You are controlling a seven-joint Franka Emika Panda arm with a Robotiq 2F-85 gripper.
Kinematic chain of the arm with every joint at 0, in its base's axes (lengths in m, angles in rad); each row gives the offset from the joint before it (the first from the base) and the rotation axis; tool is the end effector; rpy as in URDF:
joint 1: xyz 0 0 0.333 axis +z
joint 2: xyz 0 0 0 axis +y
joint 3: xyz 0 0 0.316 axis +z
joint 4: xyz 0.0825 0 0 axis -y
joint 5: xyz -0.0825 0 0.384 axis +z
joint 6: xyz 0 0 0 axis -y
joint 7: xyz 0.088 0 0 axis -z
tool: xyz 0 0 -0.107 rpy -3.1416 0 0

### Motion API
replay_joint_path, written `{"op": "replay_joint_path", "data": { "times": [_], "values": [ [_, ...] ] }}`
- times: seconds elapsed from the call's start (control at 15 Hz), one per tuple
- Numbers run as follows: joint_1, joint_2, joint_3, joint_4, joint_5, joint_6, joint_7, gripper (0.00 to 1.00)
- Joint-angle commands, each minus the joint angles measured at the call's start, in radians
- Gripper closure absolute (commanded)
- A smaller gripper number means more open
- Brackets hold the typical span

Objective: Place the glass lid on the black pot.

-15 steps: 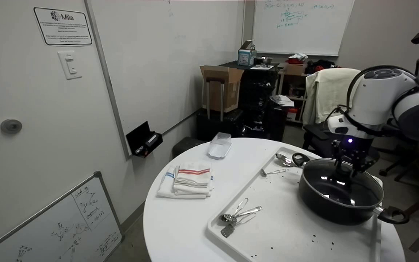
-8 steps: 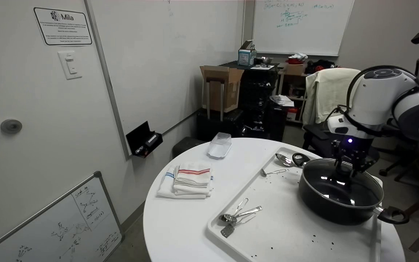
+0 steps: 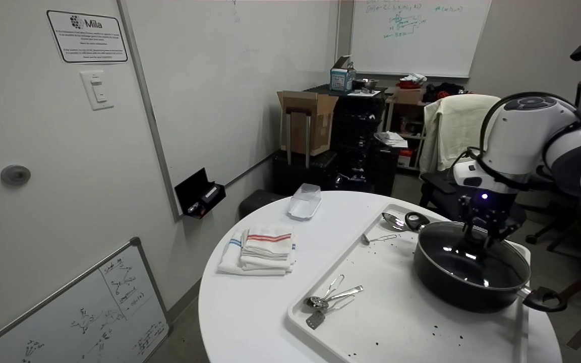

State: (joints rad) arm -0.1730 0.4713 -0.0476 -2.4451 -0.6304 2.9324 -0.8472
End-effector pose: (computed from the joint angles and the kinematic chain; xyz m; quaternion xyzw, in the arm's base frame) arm 0.4574 -0.0664 0.1123 0.8089 0.5829 -0.0352 0.0688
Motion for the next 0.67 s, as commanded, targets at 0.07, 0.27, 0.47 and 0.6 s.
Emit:
{"op": "replay_joint_path", "data": {
  "times": [0.07, 0.27, 0.47, 0.6],
  "values": [
    [-0.005, 0.0, 0.015, 0.001, 0.037, 0.034, -0.012, 0.76],
    [-0.008, -0.001, 0.018, 0.002, 0.047, 0.033, -0.016, 0.27],
    [-0.017, -0.018, 0.03, -0.009, 0.062, 0.034, -0.025, 0.12],
    [-0.025, -0.03, 0.043, -0.017, 0.077, 0.036, -0.035, 0.01]
  ]
}}
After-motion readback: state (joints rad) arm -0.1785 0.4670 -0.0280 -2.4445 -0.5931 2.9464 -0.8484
